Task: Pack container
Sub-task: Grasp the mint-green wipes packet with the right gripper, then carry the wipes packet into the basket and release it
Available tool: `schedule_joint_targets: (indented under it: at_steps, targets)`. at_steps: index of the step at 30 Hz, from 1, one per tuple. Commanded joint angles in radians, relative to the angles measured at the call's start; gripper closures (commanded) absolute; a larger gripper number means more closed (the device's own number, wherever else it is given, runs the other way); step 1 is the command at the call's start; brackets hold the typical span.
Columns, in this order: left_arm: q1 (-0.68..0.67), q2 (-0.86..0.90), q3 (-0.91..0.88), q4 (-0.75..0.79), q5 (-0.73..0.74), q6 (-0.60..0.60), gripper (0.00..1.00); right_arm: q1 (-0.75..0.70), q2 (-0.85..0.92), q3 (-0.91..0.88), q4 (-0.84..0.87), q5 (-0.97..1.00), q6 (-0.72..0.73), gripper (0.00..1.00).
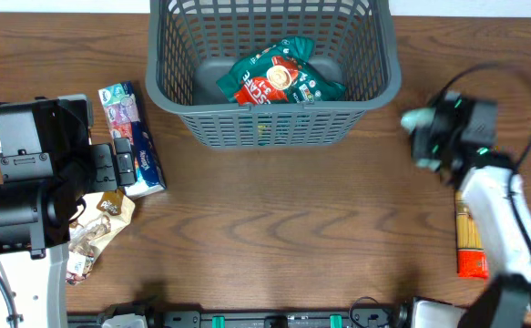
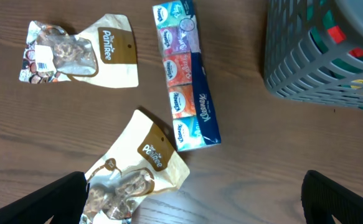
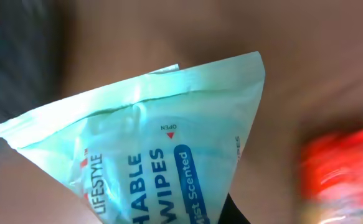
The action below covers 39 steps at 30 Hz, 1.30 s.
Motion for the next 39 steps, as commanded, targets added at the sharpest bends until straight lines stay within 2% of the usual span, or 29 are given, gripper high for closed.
schedule_joint_targets:
  at_steps: [1, 4, 10, 15, 23, 30, 37, 38, 39]
  targets:
    - [0.005, -0.002, 0.018, 0.000, 0.002, -0.005, 0.01, -0.002, -0.089, 0.208, -0.042, 0.058, 0.045, 0.99]
    - [0.005, -0.002, 0.018, 0.000, 0.002, -0.005, 0.01, 0.013, -0.095, 0.376, -0.102, 0.031, 0.019, 0.99]
    - [0.005, -0.002, 0.018, 0.002, 0.002, -0.005, 0.01, 0.156, -0.083, 0.559, -0.122, -0.246, -0.335, 0.99]
    - [0.005, -0.002, 0.018, 0.001, 0.002, -0.005, 0.01, 0.323, -0.002, 0.661, -0.127, -0.282, -0.538, 0.99]
    - [0.005, -0.002, 0.018, 0.001, 0.002, -0.005, 0.01, 0.464, 0.289, 0.905, -0.249, -0.258, -0.620, 0.99]
    - [0.005, -0.002, 0.018, 0.001, 0.002, -0.005, 0.01, 0.483, 0.500, 0.936, -0.394, -0.183, -0.657, 0.99]
    - [0.005, -0.002, 0.018, 0.001, 0.002, -0.005, 0.01, 0.482, 0.663, 0.936, -0.458, -0.173, -0.656, 0.99]
    - [0.005, -0.002, 0.018, 0.001, 0.002, -0.005, 0.01, 0.482, 0.682, 0.936, -0.467, -0.163, -0.655, 0.87]
    - [0.005, -0.002, 0.018, 0.001, 0.002, -0.005, 0.01, 0.482, 0.695, 0.936, -0.476, -0.151, -0.655, 0.60]
